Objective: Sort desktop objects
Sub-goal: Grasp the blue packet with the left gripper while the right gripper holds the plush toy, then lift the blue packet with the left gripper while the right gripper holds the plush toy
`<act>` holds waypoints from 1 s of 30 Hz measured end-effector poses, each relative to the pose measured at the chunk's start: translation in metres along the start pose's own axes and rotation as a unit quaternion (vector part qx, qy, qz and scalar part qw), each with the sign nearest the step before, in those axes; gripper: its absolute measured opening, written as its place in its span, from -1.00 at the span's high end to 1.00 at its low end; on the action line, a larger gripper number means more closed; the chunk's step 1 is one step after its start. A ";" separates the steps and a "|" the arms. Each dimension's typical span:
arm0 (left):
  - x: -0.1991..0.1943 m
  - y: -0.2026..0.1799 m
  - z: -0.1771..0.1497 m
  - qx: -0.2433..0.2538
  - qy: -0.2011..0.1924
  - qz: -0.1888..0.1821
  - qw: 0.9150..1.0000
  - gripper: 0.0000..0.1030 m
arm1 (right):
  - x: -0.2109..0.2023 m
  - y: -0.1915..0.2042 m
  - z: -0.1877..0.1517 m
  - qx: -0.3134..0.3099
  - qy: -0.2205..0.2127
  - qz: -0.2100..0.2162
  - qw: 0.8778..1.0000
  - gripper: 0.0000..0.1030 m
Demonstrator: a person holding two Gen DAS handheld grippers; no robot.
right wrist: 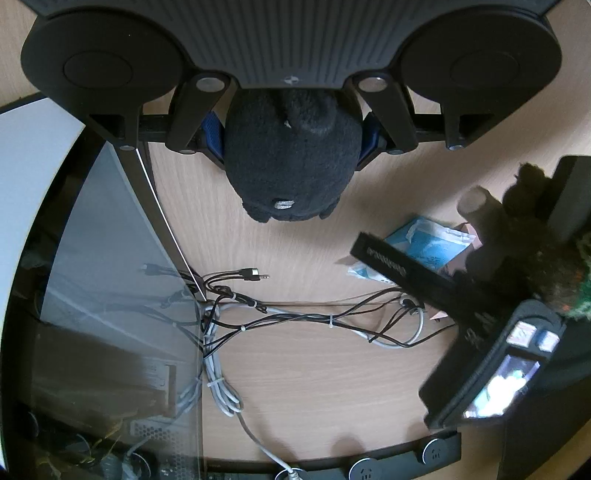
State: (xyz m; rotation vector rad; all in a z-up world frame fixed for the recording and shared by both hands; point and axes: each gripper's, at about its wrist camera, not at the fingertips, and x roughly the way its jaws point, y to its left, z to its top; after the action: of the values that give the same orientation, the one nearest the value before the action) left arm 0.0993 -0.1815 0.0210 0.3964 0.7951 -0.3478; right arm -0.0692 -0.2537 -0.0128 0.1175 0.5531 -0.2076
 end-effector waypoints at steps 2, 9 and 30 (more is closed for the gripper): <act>-0.003 -0.001 -0.005 -0.008 0.002 -0.016 1.000 -0.98 | 0.001 -0.002 0.000 0.007 0.000 0.005 1.000 -0.32; -0.010 -0.010 -0.007 0.025 -0.015 0.000 1.000 -0.35 | 0.000 -0.006 0.000 0.020 -0.006 0.018 1.000 -0.36; -0.113 0.010 -0.103 -0.004 0.039 -0.043 0.998 -0.25 | -0.012 -0.014 -0.005 0.049 -0.046 0.035 0.997 -0.55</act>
State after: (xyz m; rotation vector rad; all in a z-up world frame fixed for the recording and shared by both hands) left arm -0.0331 -0.1078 0.0421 0.3714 0.8913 -0.4105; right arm -0.0850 -0.2643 -0.0112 0.2206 0.4455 -0.1707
